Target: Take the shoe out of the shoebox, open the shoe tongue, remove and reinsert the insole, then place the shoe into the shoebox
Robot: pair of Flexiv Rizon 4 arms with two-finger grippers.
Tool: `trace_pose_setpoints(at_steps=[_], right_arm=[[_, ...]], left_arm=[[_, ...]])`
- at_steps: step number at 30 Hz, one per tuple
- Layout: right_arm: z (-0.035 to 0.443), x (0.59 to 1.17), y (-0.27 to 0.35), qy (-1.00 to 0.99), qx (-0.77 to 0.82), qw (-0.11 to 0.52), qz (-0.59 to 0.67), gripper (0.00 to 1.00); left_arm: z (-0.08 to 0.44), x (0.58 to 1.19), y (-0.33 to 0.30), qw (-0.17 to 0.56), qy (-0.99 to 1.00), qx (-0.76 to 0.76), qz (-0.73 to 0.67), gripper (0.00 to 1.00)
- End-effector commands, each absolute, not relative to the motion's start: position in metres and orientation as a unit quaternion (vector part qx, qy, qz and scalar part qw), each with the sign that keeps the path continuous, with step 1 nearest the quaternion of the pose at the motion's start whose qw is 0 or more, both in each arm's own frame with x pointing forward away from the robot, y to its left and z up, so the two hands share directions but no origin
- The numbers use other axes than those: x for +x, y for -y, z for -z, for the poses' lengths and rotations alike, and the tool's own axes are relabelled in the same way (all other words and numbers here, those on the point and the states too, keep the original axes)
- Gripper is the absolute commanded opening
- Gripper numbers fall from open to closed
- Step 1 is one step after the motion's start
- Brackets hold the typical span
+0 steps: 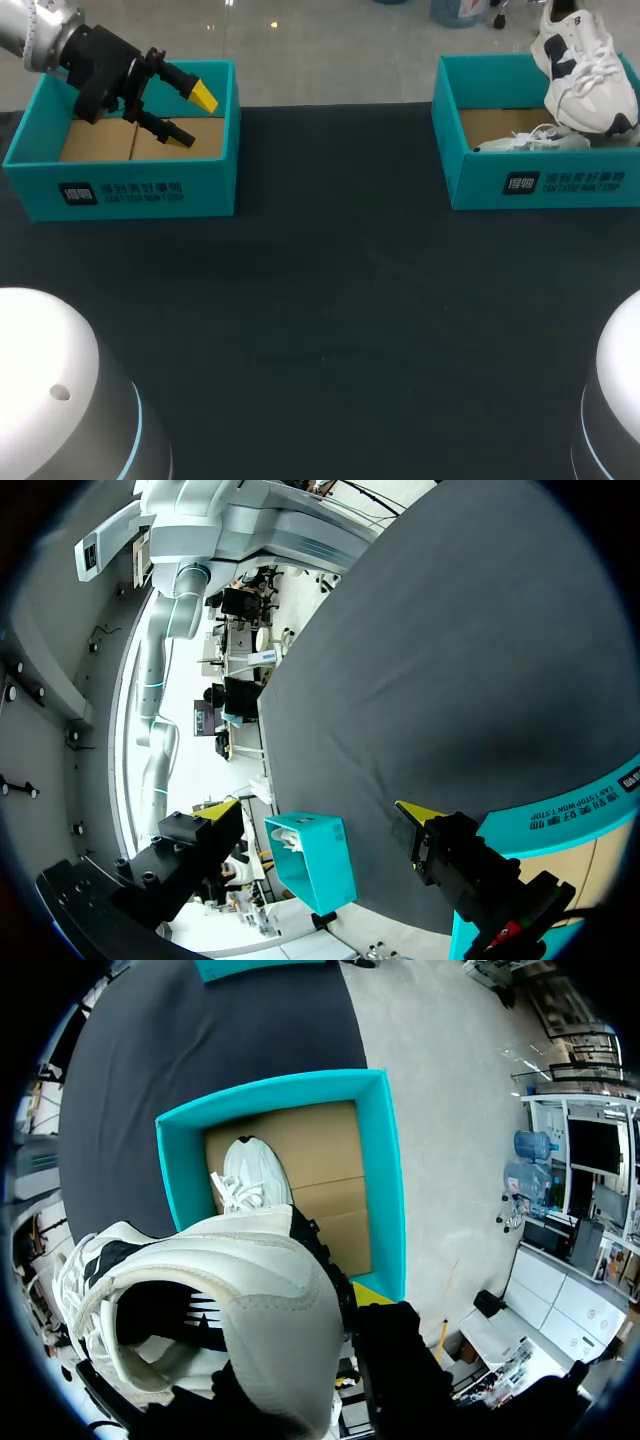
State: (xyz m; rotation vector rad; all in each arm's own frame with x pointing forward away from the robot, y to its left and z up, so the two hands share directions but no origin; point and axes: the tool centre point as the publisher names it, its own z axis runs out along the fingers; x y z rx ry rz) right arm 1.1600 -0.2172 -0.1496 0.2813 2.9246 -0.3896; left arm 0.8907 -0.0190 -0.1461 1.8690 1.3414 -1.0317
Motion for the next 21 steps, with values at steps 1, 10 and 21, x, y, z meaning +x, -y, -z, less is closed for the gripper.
trace_pose_setpoints(at_steps=[1, 10, 21], right_arm=[[0.156, 1.176, 0.243, -0.985, 0.102, 0.073, 0.118, 0.00], [0.174, 1.186, 0.286, -0.983, 0.129, 0.055, 0.119, 0.00], [0.184, 1.186, 0.315, -0.957, 0.269, 0.035, 0.106, 0.00]], left_arm=[[0.146, 0.891, 0.019, 0.304, -0.507, 0.707, 0.389, 1.00], [0.146, 0.891, 0.019, 0.304, -0.507, 0.707, 0.389, 1.00], [0.146, 0.891, 0.019, 0.304, -0.507, 0.707, 0.389, 1.00]])
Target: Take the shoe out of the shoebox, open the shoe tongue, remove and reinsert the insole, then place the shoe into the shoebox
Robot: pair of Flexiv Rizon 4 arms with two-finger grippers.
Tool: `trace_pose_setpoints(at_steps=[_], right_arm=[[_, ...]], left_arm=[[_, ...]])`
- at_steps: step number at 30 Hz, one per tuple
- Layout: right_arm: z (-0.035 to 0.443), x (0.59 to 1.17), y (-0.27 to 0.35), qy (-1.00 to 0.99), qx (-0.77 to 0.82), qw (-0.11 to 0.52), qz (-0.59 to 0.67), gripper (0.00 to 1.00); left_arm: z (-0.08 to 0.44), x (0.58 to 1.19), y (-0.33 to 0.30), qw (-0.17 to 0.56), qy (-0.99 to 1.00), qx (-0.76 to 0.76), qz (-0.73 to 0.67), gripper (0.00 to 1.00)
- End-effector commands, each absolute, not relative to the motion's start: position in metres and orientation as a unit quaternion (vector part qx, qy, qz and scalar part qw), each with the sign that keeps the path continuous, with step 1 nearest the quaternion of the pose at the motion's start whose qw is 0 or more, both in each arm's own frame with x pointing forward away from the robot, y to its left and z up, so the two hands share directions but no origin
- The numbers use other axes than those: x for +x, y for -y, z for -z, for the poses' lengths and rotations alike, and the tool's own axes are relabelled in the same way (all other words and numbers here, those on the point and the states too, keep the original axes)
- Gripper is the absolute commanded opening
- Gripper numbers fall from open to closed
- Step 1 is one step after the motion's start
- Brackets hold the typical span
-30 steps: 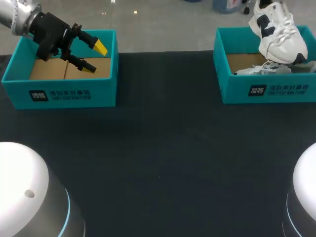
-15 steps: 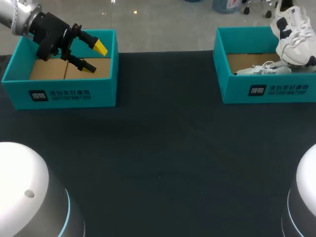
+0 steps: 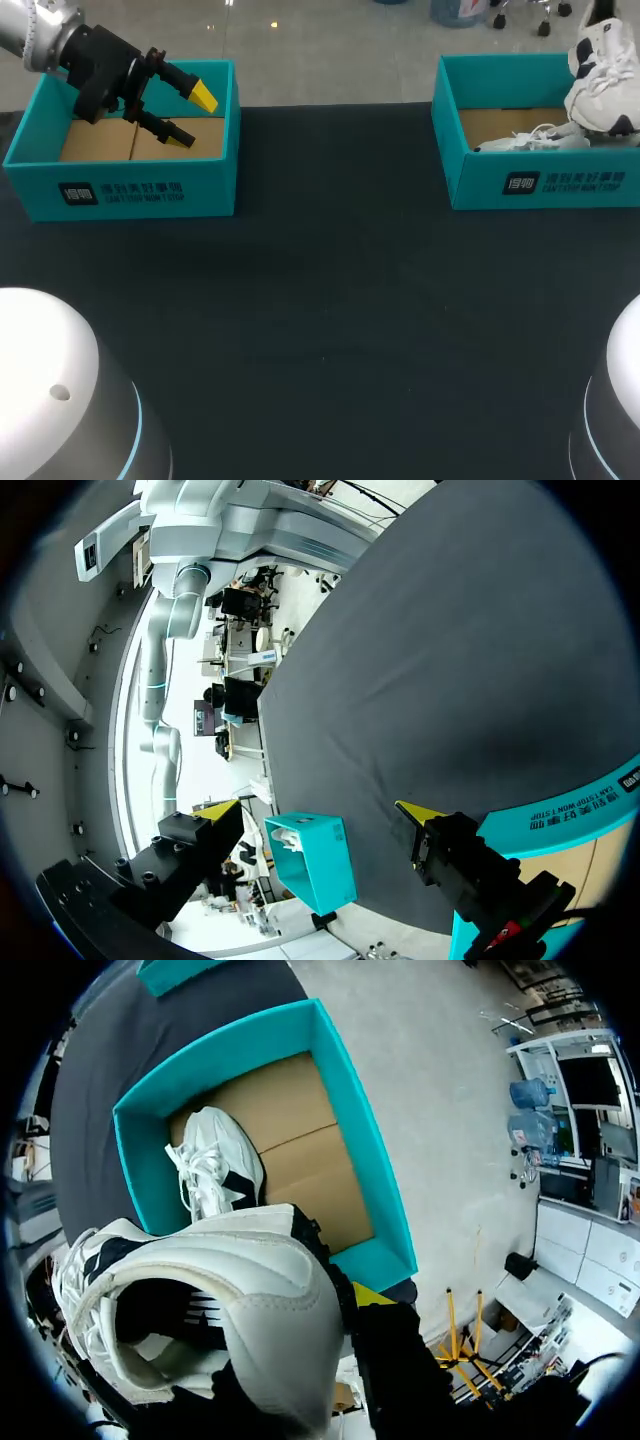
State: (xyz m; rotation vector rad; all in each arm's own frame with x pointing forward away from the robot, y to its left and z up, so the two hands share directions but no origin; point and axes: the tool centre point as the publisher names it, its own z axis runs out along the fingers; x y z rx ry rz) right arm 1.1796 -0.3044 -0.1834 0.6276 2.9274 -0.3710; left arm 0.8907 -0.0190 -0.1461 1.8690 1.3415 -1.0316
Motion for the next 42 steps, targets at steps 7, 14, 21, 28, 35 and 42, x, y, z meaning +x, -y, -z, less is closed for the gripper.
trace_pose_setpoints(at_steps=[7, 14, 21, 28, 35, 42], right_arm=[[0.180, 1.177, 0.324, -0.882, 0.467, 0.009, 0.069, 0.00], [0.186, 1.174, 0.329, -0.794, 0.606, 0.007, 0.048, 0.00], [0.192, 1.160, 0.341, -0.676, 0.735, 0.031, 0.038, 0.00], [0.187, 1.149, 0.349, -0.603, 0.793, 0.075, 0.043, 0.00], [0.187, 1.150, 0.335, -0.630, 0.766, 0.108, 0.074, 0.00], [0.187, 1.150, 0.335, -0.630, 0.766, 0.108, 0.074, 0.00]], left_arm=[[0.146, 0.891, 0.019, 0.304, -0.507, 0.707, 0.389, 1.00], [0.146, 0.891, 0.019, 0.304, -0.507, 0.707, 0.389, 1.00], [0.146, 0.891, 0.019, 0.304, -0.507, 0.707, 0.389, 1.00], [0.146, 0.891, 0.019, 0.304, -0.507, 0.707, 0.389, 1.00], [0.146, 0.891, 0.019, 0.304, -0.507, 0.707, 0.389, 1.00], [0.146, 0.891, 0.019, 0.304, -0.507, 0.707, 0.389, 1.00]])
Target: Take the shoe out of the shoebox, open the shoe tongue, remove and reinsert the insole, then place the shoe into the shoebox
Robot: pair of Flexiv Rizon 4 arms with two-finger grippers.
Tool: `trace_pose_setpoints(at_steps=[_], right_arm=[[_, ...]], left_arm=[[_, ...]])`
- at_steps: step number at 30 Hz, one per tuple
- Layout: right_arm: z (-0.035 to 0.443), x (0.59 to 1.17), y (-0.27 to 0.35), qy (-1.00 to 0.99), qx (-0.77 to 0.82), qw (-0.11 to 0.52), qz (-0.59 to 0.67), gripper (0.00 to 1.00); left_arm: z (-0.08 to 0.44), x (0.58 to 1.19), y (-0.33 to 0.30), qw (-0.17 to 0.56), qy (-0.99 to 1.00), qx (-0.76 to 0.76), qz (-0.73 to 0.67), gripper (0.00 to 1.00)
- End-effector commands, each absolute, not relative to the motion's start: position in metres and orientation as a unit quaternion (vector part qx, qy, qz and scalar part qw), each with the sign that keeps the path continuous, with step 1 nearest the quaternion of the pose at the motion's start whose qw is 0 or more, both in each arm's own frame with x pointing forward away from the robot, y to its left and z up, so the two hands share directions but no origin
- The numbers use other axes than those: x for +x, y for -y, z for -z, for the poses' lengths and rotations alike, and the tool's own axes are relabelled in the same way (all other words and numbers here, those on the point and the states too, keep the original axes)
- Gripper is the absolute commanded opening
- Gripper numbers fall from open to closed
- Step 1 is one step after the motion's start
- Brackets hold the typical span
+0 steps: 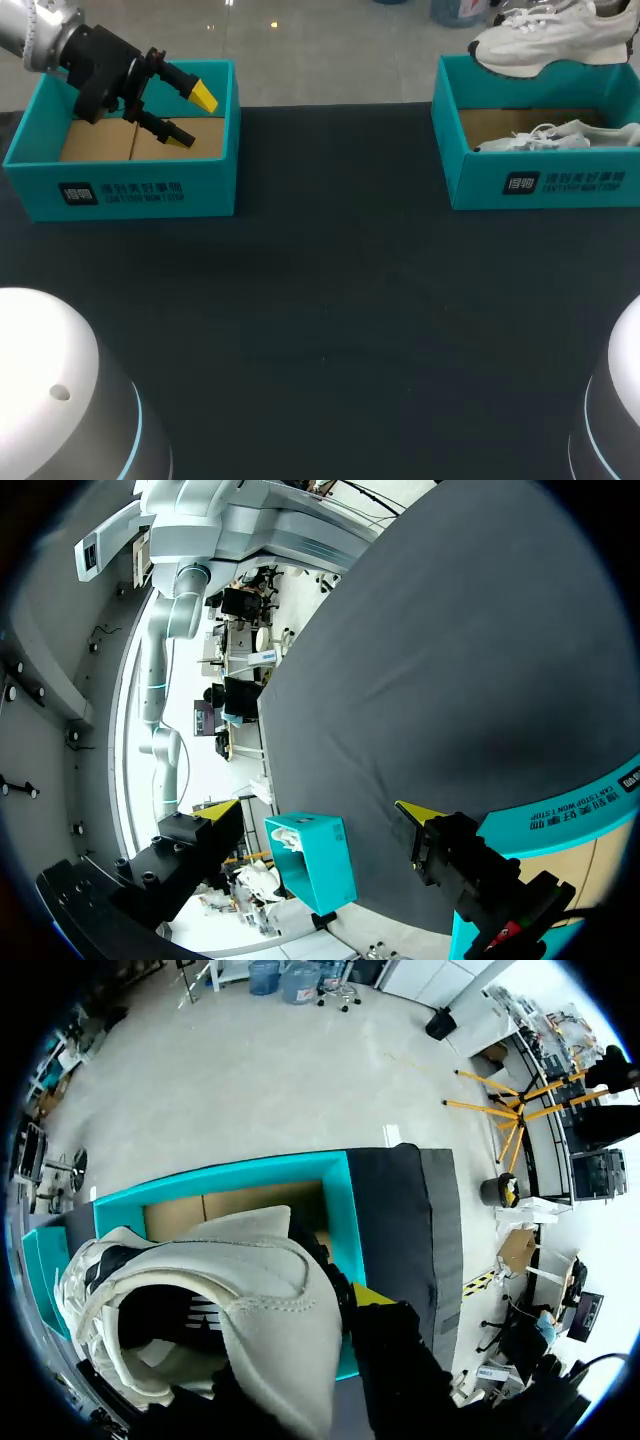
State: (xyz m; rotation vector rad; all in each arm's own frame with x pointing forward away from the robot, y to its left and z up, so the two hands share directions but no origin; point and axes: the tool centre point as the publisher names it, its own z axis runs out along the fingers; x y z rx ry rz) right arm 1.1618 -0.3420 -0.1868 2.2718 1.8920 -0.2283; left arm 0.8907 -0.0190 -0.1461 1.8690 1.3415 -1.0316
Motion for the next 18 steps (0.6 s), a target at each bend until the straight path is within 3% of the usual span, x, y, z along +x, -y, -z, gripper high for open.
trace_pose_setpoints(at_steps=[1, 18], right_arm=[[0.187, 1.150, 0.335, -0.630, 0.766, 0.108, 0.074, 0.00], [0.213, 1.156, 0.327, -0.585, 0.804, 0.090, 0.058, 0.00]], left_arm=[[0.146, 0.891, 0.019, 0.304, -0.507, 0.707, 0.389, 1.00], [0.146, 0.891, 0.019, 0.304, -0.507, 0.707, 0.389, 1.00]])
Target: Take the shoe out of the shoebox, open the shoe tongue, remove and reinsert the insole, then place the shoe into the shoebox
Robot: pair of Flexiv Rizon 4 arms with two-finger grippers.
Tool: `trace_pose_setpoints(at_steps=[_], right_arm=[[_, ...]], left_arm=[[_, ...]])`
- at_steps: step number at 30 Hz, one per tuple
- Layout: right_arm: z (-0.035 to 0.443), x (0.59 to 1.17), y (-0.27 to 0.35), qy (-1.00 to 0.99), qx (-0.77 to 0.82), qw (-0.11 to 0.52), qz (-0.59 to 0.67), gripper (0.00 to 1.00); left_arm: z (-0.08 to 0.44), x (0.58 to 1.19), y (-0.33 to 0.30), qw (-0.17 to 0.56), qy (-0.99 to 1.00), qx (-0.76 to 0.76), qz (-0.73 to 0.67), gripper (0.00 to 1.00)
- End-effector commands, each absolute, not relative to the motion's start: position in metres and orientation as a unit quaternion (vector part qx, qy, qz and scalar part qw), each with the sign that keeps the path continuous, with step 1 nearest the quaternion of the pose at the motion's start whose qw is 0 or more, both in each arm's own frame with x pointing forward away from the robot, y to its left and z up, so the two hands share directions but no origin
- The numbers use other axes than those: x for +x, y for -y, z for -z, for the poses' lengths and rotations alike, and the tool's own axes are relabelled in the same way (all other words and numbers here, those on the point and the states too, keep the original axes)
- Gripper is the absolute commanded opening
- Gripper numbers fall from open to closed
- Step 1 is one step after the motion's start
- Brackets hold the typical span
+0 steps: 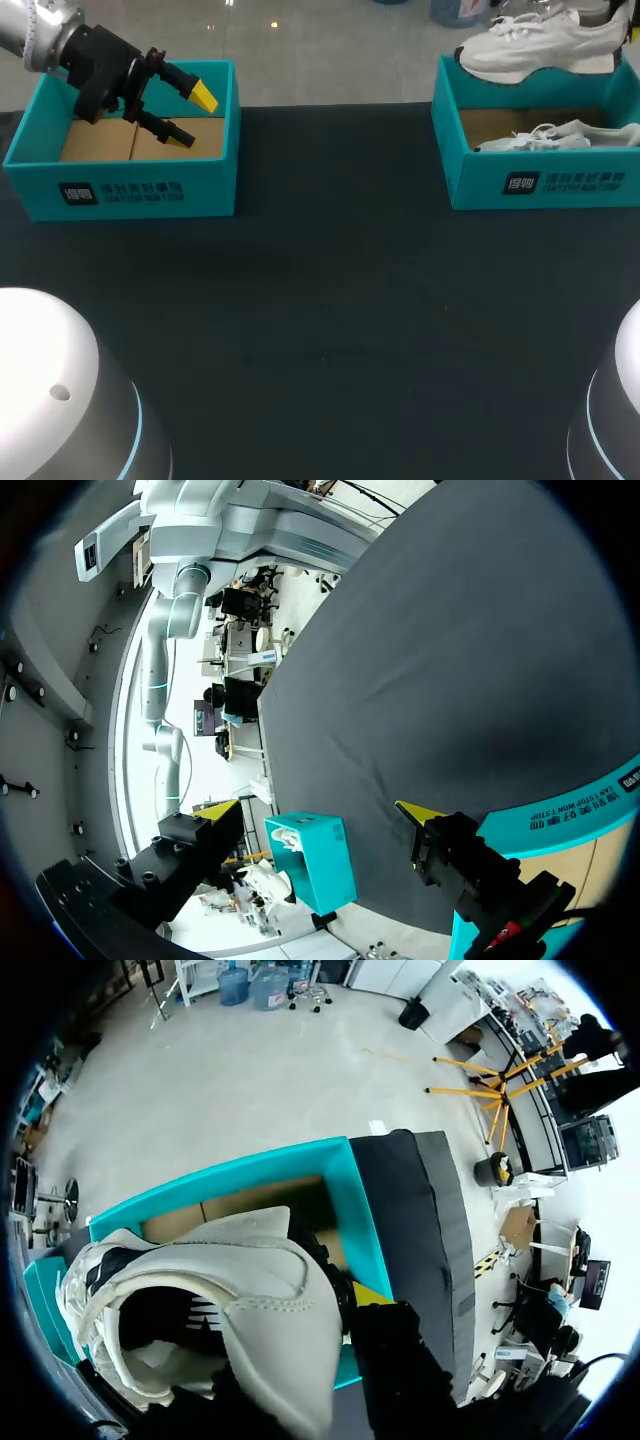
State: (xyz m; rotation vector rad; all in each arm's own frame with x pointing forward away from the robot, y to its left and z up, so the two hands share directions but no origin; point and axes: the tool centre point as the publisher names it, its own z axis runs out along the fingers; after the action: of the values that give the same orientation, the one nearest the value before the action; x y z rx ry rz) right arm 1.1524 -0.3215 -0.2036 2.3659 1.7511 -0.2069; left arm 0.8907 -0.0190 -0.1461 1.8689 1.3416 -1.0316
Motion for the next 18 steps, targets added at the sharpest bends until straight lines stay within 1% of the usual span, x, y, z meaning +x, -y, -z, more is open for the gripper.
trace_pose_setpoints(at_steps=[1, 11, 18], right_arm=[[0.216, 1.156, 0.327, -0.581, 0.807, 0.090, 0.056, 0.00], [0.246, 1.156, 0.334, -0.579, 0.806, 0.103, 0.063, 0.00], [0.266, 1.159, 0.335, -0.580, 0.805, 0.100, 0.076, 0.00]], left_arm=[[0.146, 0.891, 0.019, 0.304, -0.507, 0.707, 0.389, 1.00], [0.146, 0.891, 0.019, 0.304, -0.507, 0.707, 0.389, 1.00], [0.146, 0.891, 0.019, 0.304, -0.507, 0.707, 0.389, 1.00]])
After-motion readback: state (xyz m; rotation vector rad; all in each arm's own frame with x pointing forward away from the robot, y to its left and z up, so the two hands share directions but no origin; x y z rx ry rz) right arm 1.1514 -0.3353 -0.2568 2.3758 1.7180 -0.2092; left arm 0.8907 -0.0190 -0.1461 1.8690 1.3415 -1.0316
